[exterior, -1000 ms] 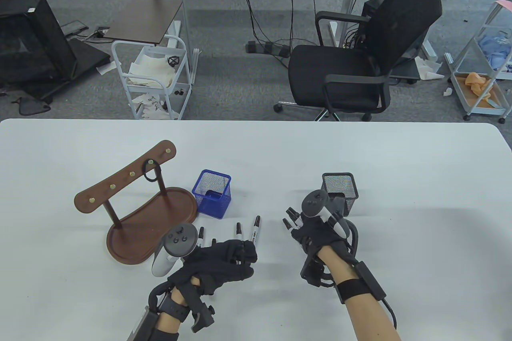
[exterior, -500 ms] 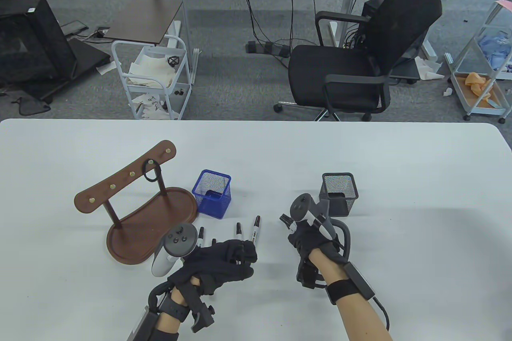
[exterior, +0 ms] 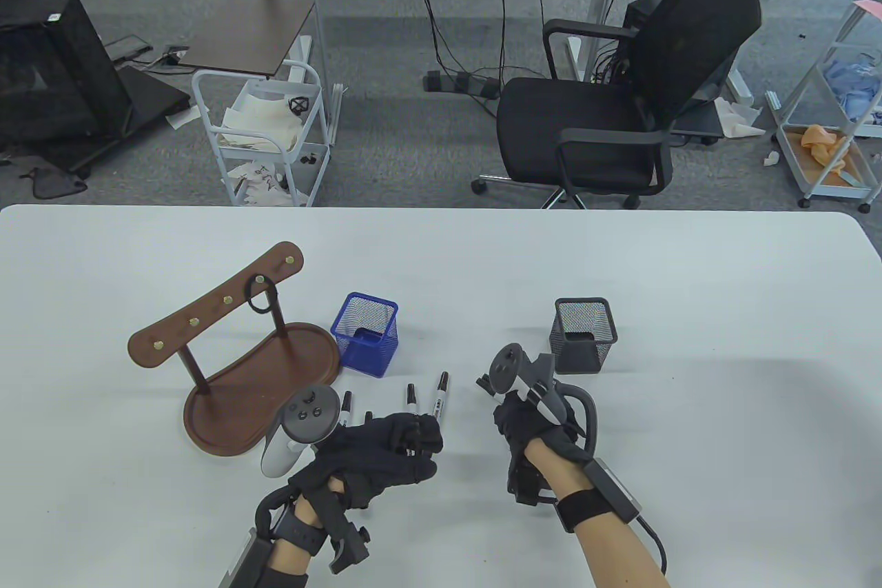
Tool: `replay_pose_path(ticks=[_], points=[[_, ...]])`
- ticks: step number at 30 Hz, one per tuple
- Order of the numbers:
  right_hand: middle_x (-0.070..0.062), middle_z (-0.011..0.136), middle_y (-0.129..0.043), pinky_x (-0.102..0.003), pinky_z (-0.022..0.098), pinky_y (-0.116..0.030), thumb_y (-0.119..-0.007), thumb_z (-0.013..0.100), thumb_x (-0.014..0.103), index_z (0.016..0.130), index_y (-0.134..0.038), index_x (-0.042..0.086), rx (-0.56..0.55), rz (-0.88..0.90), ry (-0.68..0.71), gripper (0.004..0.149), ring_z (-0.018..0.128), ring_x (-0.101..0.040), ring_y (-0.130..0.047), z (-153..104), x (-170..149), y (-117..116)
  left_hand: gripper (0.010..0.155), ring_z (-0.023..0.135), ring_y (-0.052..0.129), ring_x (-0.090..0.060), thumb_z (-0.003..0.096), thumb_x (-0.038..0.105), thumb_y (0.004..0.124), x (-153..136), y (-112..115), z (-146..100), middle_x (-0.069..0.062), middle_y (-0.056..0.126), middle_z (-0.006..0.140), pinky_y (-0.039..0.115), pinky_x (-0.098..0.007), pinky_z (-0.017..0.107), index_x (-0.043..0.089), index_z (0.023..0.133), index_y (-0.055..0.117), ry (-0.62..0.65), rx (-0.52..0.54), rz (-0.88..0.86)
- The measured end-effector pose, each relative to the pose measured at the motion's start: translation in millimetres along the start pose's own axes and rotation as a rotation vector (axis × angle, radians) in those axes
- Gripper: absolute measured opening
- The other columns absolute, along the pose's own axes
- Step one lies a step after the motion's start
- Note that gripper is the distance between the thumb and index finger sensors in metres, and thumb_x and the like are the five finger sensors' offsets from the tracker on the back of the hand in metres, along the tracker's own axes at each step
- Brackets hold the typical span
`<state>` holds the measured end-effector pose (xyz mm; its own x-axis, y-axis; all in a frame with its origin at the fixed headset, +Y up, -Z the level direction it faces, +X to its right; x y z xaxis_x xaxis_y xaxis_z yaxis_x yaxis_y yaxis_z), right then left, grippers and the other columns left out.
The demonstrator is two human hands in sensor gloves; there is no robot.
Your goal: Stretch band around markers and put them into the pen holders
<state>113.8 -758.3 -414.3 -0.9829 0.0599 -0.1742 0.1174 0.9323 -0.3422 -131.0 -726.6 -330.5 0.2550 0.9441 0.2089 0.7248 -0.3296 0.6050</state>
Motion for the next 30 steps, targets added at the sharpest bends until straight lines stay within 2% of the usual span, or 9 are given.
replay_pose_path(ticks=[4, 8, 14, 22, 30], points=[[-0.006, 0.088, -0.079, -0.052, 0.061, -0.074, -0.081, 0.053, 0.039, 0.092, -0.065, 0.017, 0.018, 0.032, 0.009, 0.048, 0.07, -0.027, -0.085, -1, -2, 2, 0.07, 0.102, 0.067, -0.048, 0.0526, 0.041, 0.091, 0, 0, 0, -0.015, 0.082, 0.107, 0.056, -0.068, 0.073, 0.007, 0.108, 0.063, -0.004, -0.001, 0.0], [-0.008, 0.092, -0.076, -0.053, 0.062, -0.074, -0.079, 0.053, 0.038, 0.093, -0.063, 0.016, 0.081, 0.106, 0.04, 0.047, 0.075, -0.03, -0.085, -6, -6, 7, 0.07, 0.102, 0.067, -0.047, 0.0525, 0.041, 0.091, -1, 1, 1, -0.015, 0.081, 0.107, 0.056, -0.068, 0.074, 0.008, 0.108, 0.063, -0.007, 0.0, -0.001], [-0.016, 0.101, -0.074, -0.055, 0.06, -0.077, -0.079, 0.053, 0.037, 0.093, -0.062, 0.015, 0.153, 0.199, 0.114, 0.048, 0.085, -0.04, -0.085, -17, -10, 18, 0.07, 0.103, 0.066, -0.047, 0.0526, 0.041, 0.09, -2, 1, 2, -0.014, 0.08, 0.107, 0.056, -0.068, 0.074, 0.008, 0.108, 0.062, -0.014, 0.005, 0.004], [-0.017, 0.098, -0.083, -0.057, 0.06, -0.078, -0.081, 0.053, 0.037, 0.092, -0.063, 0.016, 0.247, 0.294, 0.285, 0.048, 0.084, -0.042, -0.091, -34, -12, 34, 0.071, 0.104, 0.064, -0.047, 0.0528, 0.04, 0.09, -2, 0, 2, -0.014, 0.078, 0.109, 0.055, -0.068, 0.074, 0.009, 0.109, 0.059, -0.008, 0.031, 0.006], [-0.008, 0.088, -0.09, -0.056, 0.06, -0.079, -0.082, 0.051, 0.037, 0.091, -0.064, 0.019, 0.261, 0.292, 0.414, 0.047, 0.076, -0.034, -0.098, -51, -9, 36, 0.073, 0.105, 0.062, -0.048, 0.0528, 0.04, 0.09, -3, -1, 3, -0.014, 0.075, 0.111, 0.054, -0.068, 0.075, 0.009, 0.11, 0.057, -0.011, 0.065, 0.029]])
Point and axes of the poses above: the tracker on the back of each hand, its own x axis roughly to the thumb side, its own z axis roughly from the wrist to the fingertips, y = z × x, the point moved 2 cm from there along z, roughly from the wrist to the fingertips
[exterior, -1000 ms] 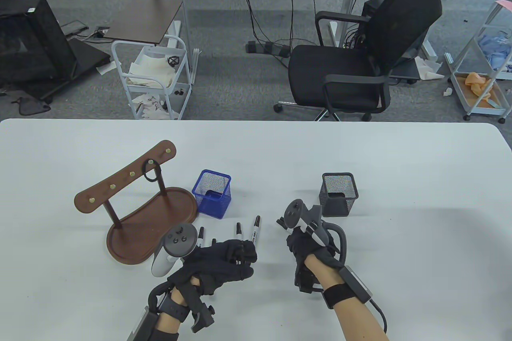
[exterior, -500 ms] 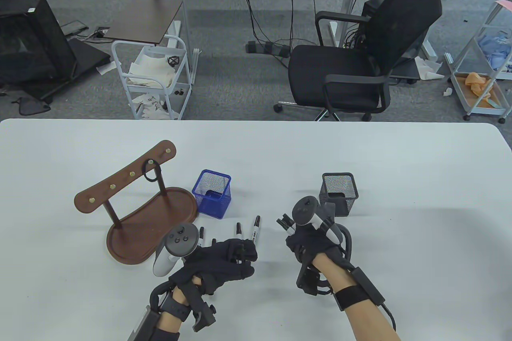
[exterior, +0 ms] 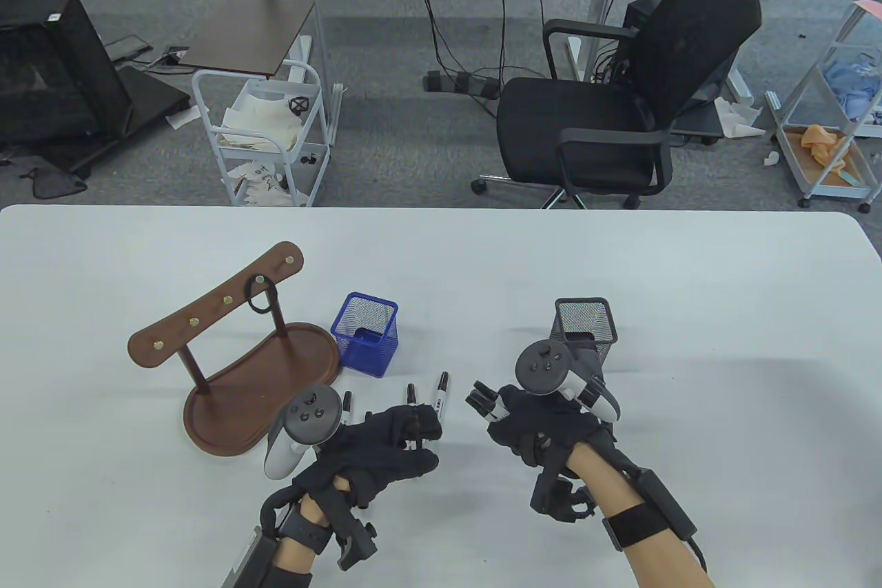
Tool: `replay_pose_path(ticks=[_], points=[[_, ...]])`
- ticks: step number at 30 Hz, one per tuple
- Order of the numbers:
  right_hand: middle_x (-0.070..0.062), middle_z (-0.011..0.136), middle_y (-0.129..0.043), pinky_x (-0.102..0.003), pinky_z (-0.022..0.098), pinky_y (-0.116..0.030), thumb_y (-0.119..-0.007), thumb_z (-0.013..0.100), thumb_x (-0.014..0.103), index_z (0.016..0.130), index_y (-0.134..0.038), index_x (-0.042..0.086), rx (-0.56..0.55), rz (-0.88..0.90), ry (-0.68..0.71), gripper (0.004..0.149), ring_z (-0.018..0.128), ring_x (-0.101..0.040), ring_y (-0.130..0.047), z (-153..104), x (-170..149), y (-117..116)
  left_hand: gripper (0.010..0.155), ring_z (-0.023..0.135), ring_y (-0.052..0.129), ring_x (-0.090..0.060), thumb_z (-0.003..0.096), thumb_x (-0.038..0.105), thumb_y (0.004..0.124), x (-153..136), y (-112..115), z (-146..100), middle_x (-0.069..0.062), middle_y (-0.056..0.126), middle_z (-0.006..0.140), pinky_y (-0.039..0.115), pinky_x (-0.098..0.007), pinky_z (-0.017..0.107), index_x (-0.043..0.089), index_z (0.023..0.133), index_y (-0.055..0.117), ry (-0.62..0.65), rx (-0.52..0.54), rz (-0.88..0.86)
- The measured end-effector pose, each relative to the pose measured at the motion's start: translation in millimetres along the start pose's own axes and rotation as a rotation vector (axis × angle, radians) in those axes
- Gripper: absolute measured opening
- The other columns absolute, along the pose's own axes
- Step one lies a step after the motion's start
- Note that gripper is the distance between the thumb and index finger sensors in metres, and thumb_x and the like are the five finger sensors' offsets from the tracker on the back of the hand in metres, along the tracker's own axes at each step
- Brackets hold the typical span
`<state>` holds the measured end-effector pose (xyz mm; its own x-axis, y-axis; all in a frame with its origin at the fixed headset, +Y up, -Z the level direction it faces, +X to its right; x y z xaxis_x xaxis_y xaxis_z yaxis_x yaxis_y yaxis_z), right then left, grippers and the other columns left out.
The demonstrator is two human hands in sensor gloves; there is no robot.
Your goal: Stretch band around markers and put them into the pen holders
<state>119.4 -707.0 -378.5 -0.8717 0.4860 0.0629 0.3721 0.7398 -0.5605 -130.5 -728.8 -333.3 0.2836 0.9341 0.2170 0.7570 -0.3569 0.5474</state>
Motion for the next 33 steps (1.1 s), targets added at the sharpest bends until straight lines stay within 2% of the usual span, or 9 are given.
replay_pose_path(ticks=[9, 20, 33], points=[[0.0, 0.082, -0.091, -0.052, 0.058, -0.082, -0.088, 0.048, 0.036, 0.089, -0.065, 0.024, -0.046, -0.072, 0.069, 0.049, 0.063, -0.025, -0.1, -2, 11, -13, 0.075, 0.106, 0.06, -0.049, 0.0528, 0.039, 0.09, -1, -1, 0, -0.015, 0.072, 0.113, 0.054, -0.069, 0.075, 0.008, 0.111, 0.054, -0.014, 0.034, 0.017], [-0.001, 0.083, -0.09, -0.052, 0.06, -0.08, -0.088, 0.049, 0.035, 0.09, -0.064, 0.024, -0.009, -0.116, 0.156, 0.048, 0.064, -0.026, -0.099, -10, 34, -26, 0.078, 0.111, 0.055, -0.049, 0.0508, 0.039, 0.093, 0, 1, 1, -0.014, 0.07, 0.116, 0.053, -0.069, 0.075, 0.01, 0.112, 0.054, -0.028, 0.047, 0.074], [-0.003, 0.084, -0.09, -0.053, 0.059, -0.079, -0.087, 0.05, 0.034, 0.091, -0.064, 0.022, 0.066, -0.145, 0.176, 0.048, 0.064, -0.027, -0.098, -4, 53, -40, 0.08, 0.111, 0.054, -0.05, 0.0492, 0.04, 0.095, 4, 5, 2, -0.015, 0.07, 0.117, 0.053, -0.07, 0.075, 0.01, 0.112, 0.054, -0.01, 0.024, 0.137]])
Point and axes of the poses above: the tracker on the back of each hand, its own x axis roughly to the thumb side, its own z axis roughly from the wrist to the fingertips, y = z × x, the point moved 2 cm from there along z, roughly from the wrist to the fingertips
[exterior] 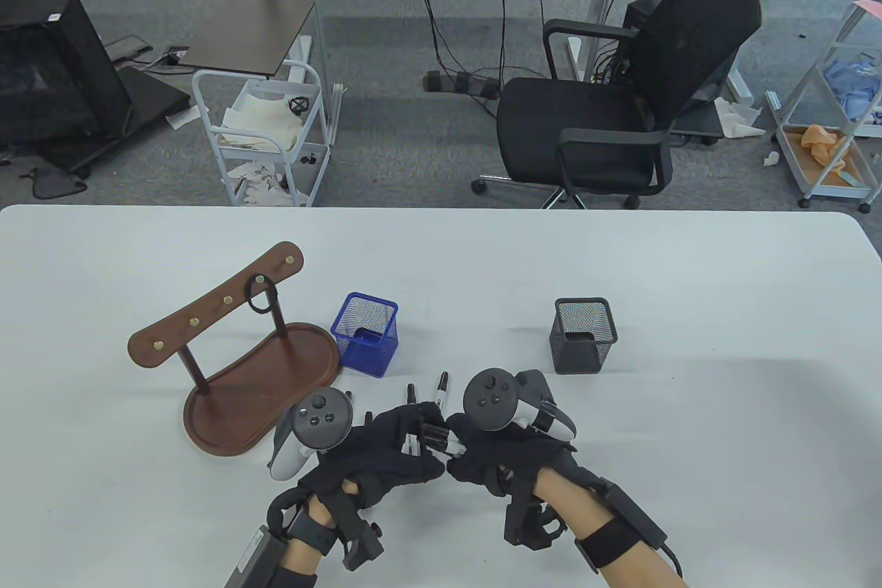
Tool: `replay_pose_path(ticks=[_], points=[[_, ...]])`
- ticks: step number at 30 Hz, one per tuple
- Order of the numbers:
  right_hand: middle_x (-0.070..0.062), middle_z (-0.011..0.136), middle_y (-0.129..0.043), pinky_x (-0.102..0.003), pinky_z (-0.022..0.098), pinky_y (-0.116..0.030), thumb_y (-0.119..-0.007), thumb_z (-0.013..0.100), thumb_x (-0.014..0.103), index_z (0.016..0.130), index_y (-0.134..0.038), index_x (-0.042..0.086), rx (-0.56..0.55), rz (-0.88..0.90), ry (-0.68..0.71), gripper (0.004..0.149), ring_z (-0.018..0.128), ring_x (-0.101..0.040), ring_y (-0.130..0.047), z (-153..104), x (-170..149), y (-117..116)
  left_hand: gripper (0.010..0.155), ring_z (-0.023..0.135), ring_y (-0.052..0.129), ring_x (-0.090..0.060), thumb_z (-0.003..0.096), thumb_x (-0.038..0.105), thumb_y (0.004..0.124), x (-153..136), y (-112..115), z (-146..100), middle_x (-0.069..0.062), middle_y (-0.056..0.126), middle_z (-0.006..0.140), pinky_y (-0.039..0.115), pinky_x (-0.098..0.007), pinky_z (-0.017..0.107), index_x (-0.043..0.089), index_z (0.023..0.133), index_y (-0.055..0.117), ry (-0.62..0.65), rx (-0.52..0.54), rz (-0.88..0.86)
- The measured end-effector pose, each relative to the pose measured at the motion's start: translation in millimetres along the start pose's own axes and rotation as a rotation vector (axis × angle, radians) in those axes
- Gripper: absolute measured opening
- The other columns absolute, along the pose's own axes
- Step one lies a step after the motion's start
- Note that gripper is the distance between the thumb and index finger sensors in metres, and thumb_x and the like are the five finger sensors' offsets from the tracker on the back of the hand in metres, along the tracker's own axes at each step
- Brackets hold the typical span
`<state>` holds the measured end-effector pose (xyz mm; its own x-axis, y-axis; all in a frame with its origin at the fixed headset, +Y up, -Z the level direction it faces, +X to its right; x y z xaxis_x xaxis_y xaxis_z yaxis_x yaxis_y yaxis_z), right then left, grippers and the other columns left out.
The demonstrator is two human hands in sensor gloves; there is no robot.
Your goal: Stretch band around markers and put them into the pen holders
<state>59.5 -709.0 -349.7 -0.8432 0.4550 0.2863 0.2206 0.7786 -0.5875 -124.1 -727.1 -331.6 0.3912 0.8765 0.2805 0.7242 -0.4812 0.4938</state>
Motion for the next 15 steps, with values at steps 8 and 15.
replay_pose_path(ticks=[8, 15], points=[[-0.002, 0.085, -0.089, -0.053, 0.062, -0.077, -0.088, 0.049, 0.034, 0.091, -0.064, 0.024, 0.022, 0.009, 0.079, 0.049, 0.066, -0.028, -0.097, -1, 10, -4, 0.081, 0.111, 0.053, -0.051, 0.0489, 0.042, 0.094, 0, 6, 3, -0.016, 0.07, 0.117, 0.053, -0.071, 0.075, 0.01, 0.112, 0.055, -0.027, -0.032, 0.063], [0.0, 0.086, -0.088, -0.052, 0.064, -0.077, -0.09, 0.048, 0.031, 0.091, -0.063, 0.026, 0.003, 0.102, 0.19, 0.051, 0.068, -0.025, -0.097, -6, 6, 0, 0.083, 0.111, 0.052, -0.053, 0.0484, 0.047, 0.094, -8, 7, 7, -0.017, 0.071, 0.116, 0.052, -0.071, 0.075, 0.009, 0.112, 0.056, -0.024, -0.083, -0.051]])
Point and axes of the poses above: the tracker on the back of each hand, its own x axis roughly to the thumb side, its own z axis roughly from the wrist to the fingertips, y = z × x, the point moved 2 cm from there along z, roughly from the wrist to the fingertips
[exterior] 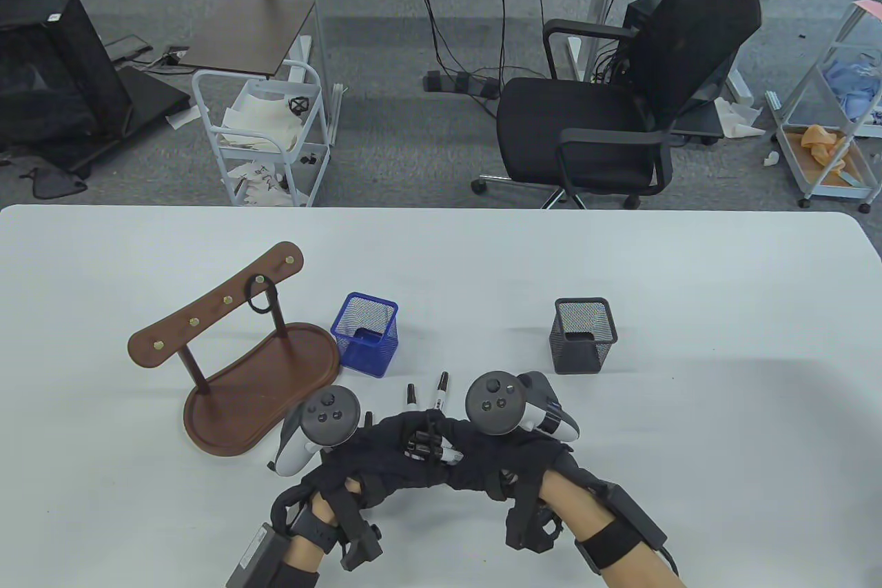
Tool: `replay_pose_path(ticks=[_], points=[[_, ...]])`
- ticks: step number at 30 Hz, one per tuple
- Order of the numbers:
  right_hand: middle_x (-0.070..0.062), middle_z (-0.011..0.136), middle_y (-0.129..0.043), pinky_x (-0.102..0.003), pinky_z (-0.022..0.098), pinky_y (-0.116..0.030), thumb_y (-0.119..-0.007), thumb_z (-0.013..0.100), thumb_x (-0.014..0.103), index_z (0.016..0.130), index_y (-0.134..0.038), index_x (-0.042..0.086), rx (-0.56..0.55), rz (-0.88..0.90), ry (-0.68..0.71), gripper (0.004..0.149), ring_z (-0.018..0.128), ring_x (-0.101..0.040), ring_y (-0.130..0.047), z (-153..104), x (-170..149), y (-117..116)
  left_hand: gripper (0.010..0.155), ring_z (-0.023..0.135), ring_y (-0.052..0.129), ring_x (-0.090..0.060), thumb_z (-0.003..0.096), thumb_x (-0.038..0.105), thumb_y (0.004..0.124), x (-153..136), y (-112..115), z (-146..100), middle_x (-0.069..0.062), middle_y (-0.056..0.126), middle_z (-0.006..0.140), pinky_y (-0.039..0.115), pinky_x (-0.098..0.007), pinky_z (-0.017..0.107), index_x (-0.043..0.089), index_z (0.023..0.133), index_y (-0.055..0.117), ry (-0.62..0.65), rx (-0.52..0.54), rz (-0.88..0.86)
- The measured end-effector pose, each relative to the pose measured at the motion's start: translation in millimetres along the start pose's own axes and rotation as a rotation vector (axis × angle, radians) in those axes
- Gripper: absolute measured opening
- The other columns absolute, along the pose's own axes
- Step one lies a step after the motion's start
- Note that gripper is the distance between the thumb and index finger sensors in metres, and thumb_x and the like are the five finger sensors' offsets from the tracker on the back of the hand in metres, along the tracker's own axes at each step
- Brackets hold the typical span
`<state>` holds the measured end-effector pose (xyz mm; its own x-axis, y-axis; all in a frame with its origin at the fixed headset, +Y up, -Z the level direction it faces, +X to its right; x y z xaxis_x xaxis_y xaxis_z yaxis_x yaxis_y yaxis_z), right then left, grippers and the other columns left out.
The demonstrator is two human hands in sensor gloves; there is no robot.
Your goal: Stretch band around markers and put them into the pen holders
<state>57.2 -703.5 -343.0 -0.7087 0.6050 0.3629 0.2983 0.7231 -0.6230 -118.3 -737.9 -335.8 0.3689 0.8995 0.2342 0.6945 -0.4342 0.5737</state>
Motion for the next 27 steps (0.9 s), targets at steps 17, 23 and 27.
replay_pose_path(ticks=[17, 23, 27], points=[[-0.001, 0.103, -0.059, -0.044, 0.063, -0.086, -0.09, 0.049, 0.033, 0.099, -0.026, 0.029, -0.383, -0.164, 0.01, 0.082, 0.066, -0.015, -0.098, -19, 22, 10, 0.09, 0.11, 0.051, -0.057, 0.0534, 0.066, 0.08, -2, 9, 10, -0.026, 0.075, 0.114, 0.049, -0.073, 0.075, 0.002, 0.113, 0.058, -0.013, -0.086, -0.089], [-0.003, 0.103, -0.058, -0.044, 0.061, -0.087, -0.091, 0.049, 0.031, 0.102, -0.027, 0.028, -0.306, 0.056, 0.069, 0.083, 0.064, -0.014, -0.098, -17, 12, 19, 0.081, 0.108, 0.057, -0.055, 0.0592, 0.067, 0.069, 3, 2, 8, -0.025, 0.084, 0.107, 0.049, -0.073, 0.075, 0.003, 0.109, 0.068, 0.012, -0.071, -0.074], [-0.005, 0.103, -0.057, -0.044, 0.06, -0.088, -0.09, 0.05, 0.029, 0.104, -0.034, 0.022, -0.201, 0.257, 0.064, 0.078, 0.065, -0.014, -0.098, -8, -11, 20, 0.079, 0.107, 0.06, -0.053, 0.0616, 0.064, 0.06, 1, -1, 5, -0.025, 0.086, 0.105, 0.048, -0.073, 0.075, 0.001, 0.108, 0.071, 0.01, -0.066, -0.088]])
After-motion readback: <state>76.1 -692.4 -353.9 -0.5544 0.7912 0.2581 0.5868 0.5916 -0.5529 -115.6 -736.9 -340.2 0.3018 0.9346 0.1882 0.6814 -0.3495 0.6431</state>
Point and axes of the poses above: the tracker on the back of each hand, its own x axis roughly to the thumb side, its own z axis roughly from the wrist to the fingertips, y = z × x, the point moved 2 cm from there along z, roughly from the wrist to the fingertips
